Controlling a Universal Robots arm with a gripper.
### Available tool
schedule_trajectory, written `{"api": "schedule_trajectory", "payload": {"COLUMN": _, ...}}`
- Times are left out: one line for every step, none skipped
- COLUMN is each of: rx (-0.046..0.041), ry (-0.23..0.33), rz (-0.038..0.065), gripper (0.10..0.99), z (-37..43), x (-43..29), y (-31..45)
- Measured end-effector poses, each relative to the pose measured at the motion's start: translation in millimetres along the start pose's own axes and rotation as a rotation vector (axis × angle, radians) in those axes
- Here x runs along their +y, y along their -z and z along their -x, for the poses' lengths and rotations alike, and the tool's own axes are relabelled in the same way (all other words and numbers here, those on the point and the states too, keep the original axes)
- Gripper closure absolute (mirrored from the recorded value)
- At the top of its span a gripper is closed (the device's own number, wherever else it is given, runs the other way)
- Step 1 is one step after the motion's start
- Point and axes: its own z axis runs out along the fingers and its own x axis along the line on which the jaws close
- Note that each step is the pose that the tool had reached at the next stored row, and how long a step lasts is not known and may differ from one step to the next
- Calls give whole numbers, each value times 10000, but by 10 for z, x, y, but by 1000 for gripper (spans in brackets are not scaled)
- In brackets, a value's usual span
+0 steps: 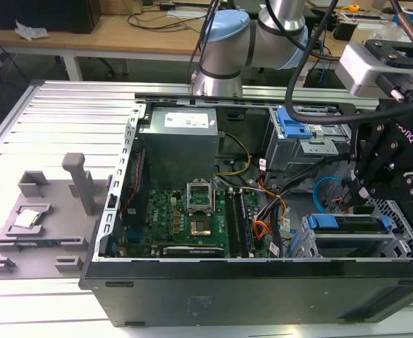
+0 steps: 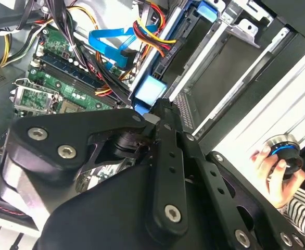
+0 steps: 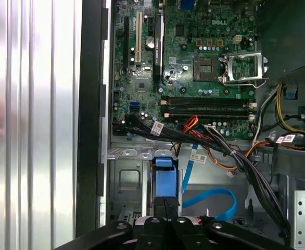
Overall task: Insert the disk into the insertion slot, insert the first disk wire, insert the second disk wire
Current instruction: 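Insert the first disk wire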
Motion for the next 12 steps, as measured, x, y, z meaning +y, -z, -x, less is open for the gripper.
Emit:
{"api": "schedule_trajectory", "payload": {"rx": 3, "ry": -1, "rz": 0, "gripper": 980, "z": 1, "x": -27, "y": 3}}
{"api": "schedule_trajectory", "payload": {"rx": 2, "ry": -1, "rz": 1, "gripper": 980, "z": 3, "x": -67, "y": 4}}
{"api": "schedule_trajectory", "payload": {"rx": 3, "ry": -1, "rz": 2, "gripper": 980, "z": 5, "x": -103, "y": 6}}
{"api": "schedule_trajectory", "payload": {"rx": 3, "ry": 0, "rz": 2, "gripper": 980, "z": 7, "x": -126, "y": 7}}
{"api": "schedule_trajectory", "payload": {"rx": 3, "ry": 0, "rz": 2, "gripper": 980, "z": 8, "x": -145, "y": 8}}
{"api": "schedule_trajectory", "payload": {"rx": 3, "ry": -2, "rz": 2, "gripper": 980, "z": 9, "x": -174, "y": 9}}
{"api": "schedule_trajectory", "payload": {"rx": 3, "ry": -1, "rz": 3, "gripper": 980, "z": 10, "x": -189, "y": 9}}
{"api": "schedule_trajectory", "payload": {"rx": 3, "ry": -1, "rz": 3, "gripper": 980, "z": 11, "x": -208, "y": 11}}
{"api": "schedule_trajectory", "payload": {"rx": 3, "ry": 0, "rz": 3, "gripper": 980, "z": 12, "x": -239, "y": 12}}
{"api": "schedule_trajectory", "payload": {"rx": 3, "ry": -1, "rz": 3, "gripper": 980, "z": 14, "x": -285, "y": 14}}
{"api": "schedule_trajectory", "payload": {"rx": 4, "ry": -1, "rz": 3, "gripper": 980, "z": 14, "x": -297, "y": 14}}
{"api": "schedule_trajectory", "payload": {"rx": 3, "ry": 0, "rz": 3, "gripper": 980, "z": 14, "x": -309, "y": 14}}
